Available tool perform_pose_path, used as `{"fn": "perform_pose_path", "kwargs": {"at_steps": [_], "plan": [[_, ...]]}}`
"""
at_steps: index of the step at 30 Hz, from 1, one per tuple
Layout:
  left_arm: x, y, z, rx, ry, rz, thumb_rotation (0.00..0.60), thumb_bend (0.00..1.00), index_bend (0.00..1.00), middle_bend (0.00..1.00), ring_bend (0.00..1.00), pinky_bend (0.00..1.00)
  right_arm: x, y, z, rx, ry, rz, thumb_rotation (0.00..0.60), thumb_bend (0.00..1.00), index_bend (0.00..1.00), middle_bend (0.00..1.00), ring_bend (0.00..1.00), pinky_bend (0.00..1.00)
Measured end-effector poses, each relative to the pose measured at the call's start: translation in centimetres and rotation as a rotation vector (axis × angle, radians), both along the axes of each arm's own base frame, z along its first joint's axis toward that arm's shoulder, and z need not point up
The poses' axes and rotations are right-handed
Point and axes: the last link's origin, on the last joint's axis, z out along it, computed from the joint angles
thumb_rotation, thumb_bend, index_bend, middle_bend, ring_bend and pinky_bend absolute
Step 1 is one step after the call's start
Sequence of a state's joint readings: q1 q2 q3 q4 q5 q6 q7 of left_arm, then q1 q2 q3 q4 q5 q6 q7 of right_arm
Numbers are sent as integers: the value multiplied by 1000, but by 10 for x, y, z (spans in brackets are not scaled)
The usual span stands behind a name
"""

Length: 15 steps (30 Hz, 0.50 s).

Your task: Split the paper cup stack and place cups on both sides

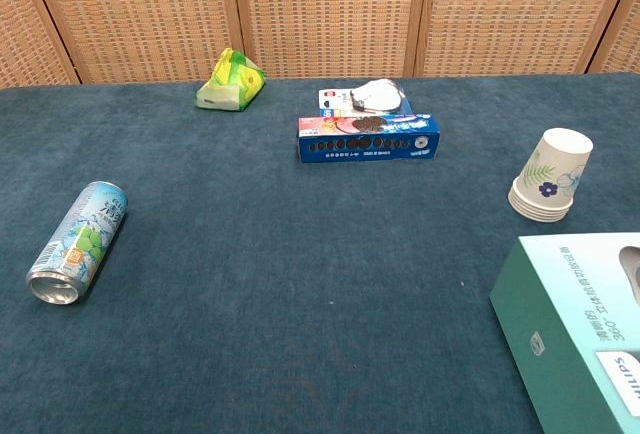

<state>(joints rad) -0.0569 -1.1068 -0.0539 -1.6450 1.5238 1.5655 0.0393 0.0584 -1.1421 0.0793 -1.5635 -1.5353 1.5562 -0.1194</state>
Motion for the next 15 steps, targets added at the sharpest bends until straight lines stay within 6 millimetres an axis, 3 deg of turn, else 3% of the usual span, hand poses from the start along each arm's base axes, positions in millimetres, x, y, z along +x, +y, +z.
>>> {"fn": "perform_pose_path", "kwargs": {"at_steps": [10, 15], "plan": [[-1, 0, 0, -1, 2, 0, 600, 41, 0, 0, 0, 0, 0, 0, -2, 13, -1, 0, 600, 0, 0, 0, 0, 0], [-1, 3, 0, 6, -4, -2, 600, 41, 0, 0, 0, 0, 6, -16, -7, 60, -7, 38, 600, 0, 0, 0, 0, 0]]}}
